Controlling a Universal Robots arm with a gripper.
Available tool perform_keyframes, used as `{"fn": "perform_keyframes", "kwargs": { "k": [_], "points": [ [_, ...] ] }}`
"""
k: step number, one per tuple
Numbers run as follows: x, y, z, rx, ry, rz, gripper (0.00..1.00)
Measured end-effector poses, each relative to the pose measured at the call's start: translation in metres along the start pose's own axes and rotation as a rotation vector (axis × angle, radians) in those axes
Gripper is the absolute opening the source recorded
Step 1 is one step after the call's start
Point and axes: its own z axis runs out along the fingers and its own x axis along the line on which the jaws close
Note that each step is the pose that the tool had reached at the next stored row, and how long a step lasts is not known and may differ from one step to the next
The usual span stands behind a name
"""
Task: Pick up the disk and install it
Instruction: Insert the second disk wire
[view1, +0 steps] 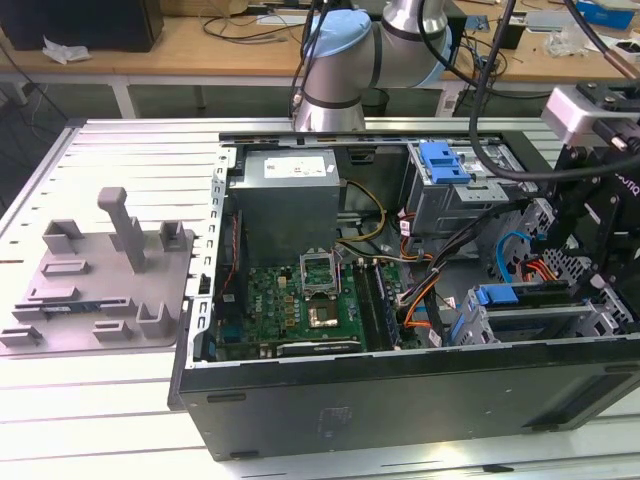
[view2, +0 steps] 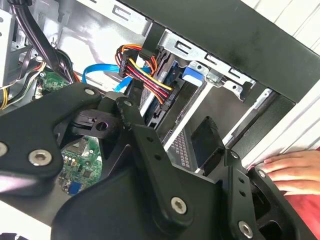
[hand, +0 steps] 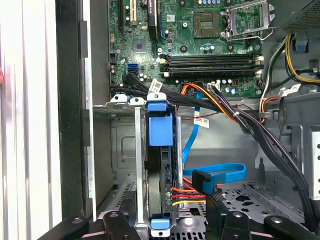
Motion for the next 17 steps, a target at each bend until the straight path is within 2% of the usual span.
{"fn": "perform_keyframes", "kwargs": {
  "k": [1,2,4,5,9,10,12,14,15,17],
  "points": [
    [-0.0019,-0.001,-0.0017,-0.0009,0.0023,0.0,0.66],
    [-0.0046,-0.0017,-0.0051,-0.0032,0.0099,0.0,0.66],
    [-0.0109,-0.0019,-0.0185,-0.0131,0.0614,0.001,0.66],
    [-0.0121,-0.0017,-0.0222,-0.015,0.0745,0.002,0.66],
    [-0.0171,-0.0016,-0.027,-0.0166,0.102,0.003,0.66],
    [-0.0203,-0.0017,-0.028,-0.0171,0.1153,0.003,0.66],
    [-0.0241,-0.0017,-0.0286,-0.0175,0.1282,0.004,0.66],
    [-0.033,-0.0018,-0.0291,-0.0185,0.1535,0.005,0.66],
    [-0.037,-0.0017,-0.0292,-0.0184,0.1615,0.005,0.65],
    [-0.043,-0.0016,-0.0293,-0.0183,0.175,0.006,0.52]
  ]
}}
